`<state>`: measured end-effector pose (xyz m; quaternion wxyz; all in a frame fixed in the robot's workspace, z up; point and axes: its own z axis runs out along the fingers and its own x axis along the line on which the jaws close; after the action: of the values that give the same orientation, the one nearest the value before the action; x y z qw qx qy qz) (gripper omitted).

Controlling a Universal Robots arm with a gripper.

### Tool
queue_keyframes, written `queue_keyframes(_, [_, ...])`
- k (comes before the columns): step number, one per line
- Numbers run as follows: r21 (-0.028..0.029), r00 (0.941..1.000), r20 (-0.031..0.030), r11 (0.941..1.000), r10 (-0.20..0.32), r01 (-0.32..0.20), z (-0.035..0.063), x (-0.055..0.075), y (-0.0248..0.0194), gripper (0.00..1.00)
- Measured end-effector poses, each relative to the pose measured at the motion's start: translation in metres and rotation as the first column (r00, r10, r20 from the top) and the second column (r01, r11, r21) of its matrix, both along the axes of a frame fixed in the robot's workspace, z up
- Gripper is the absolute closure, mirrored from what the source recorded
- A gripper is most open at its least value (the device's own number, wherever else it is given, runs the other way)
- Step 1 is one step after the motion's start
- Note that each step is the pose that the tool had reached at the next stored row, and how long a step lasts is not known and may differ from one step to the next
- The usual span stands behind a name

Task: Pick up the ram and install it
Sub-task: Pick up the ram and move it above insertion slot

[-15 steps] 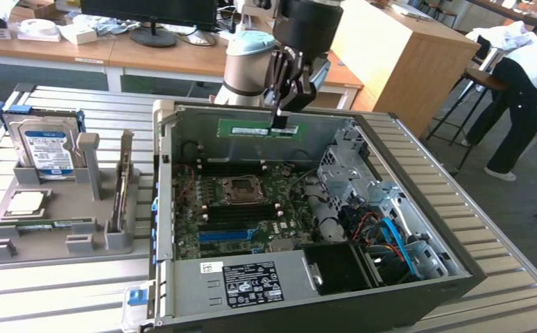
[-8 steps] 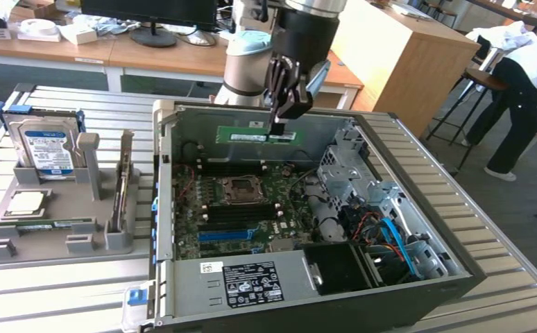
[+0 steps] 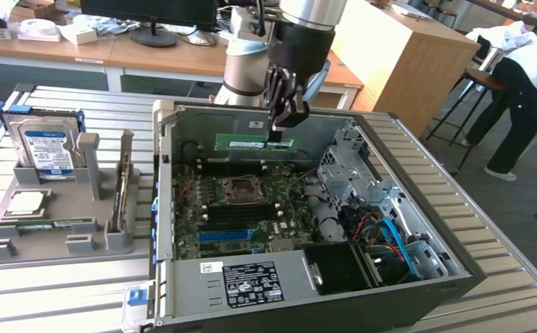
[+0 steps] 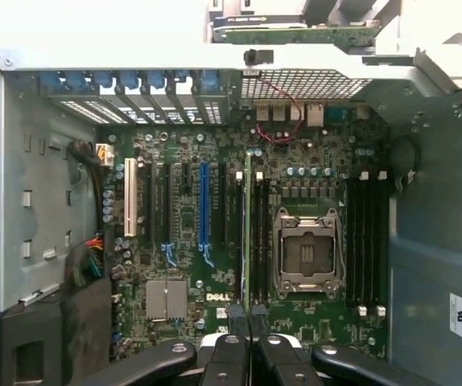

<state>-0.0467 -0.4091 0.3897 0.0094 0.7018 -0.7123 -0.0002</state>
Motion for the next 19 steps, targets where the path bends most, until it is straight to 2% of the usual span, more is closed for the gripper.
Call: queue_keyframes(19, [0.0012,1.0000,0.0000,1.0000,-0.001,0.001,-0.0311,0.000,0.0000,0.89])
